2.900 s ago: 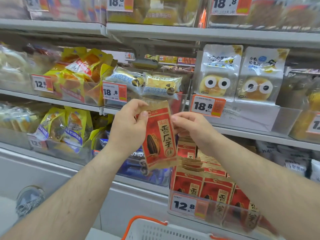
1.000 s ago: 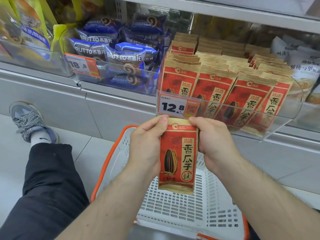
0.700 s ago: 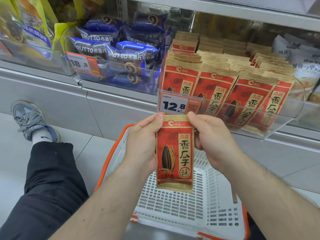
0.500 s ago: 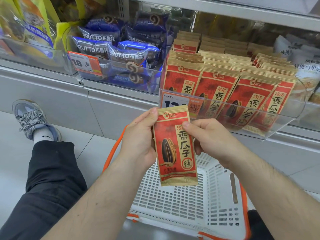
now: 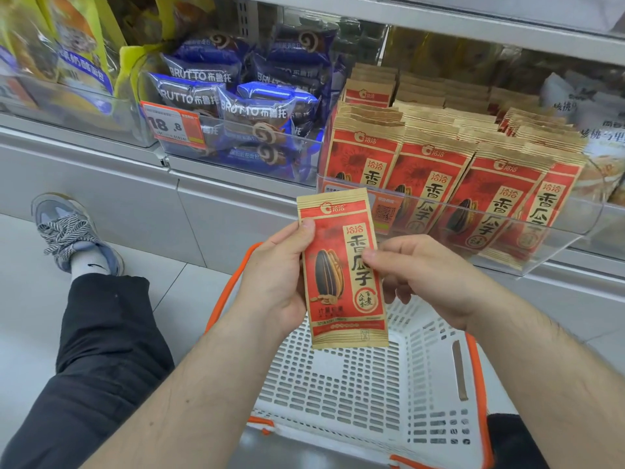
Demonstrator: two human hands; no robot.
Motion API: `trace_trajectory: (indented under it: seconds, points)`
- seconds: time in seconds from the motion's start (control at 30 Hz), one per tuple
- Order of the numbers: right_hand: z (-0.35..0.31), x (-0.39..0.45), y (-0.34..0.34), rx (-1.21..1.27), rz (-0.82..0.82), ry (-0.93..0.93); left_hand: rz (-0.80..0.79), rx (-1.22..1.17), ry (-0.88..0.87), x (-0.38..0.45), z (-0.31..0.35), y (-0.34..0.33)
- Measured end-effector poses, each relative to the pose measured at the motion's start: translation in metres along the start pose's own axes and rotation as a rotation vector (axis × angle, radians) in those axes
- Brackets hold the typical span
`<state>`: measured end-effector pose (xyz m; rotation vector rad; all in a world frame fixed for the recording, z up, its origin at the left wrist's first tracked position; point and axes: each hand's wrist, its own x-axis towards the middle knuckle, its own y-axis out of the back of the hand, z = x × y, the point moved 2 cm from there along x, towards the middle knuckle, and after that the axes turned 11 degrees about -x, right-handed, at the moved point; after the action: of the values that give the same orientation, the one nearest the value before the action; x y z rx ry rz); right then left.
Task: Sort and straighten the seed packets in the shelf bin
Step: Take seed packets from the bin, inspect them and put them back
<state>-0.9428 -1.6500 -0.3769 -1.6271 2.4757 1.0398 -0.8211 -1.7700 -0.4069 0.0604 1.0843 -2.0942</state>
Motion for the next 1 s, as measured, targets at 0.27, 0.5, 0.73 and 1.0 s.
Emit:
trace_trajectory:
  seconds: [0.27, 0.5, 0.73, 1.0]
  points:
    - [0.006, 0.002, 0.002, 0.091, -0.03, 0.006, -0.05, 0.072, 0.086, -0.001, -0.007, 0.01]
    - [0.011, 0.0, 0.004, 0.119, -0.201, 0.016, -0.066, 0.064, 0.106, -0.002, -0.01, 0.018]
    - [0.015, 0.002, 0.005, 0.118, -0.25, 0.006, -0.153, 0.178, 0.109, -0.007, -0.012, 0.021]
    - [-0.003, -0.006, -0.022, -0.338, -0.107, 0.013, -0.099, 0.315, 0.027, -0.007, -0.029, 0.021]
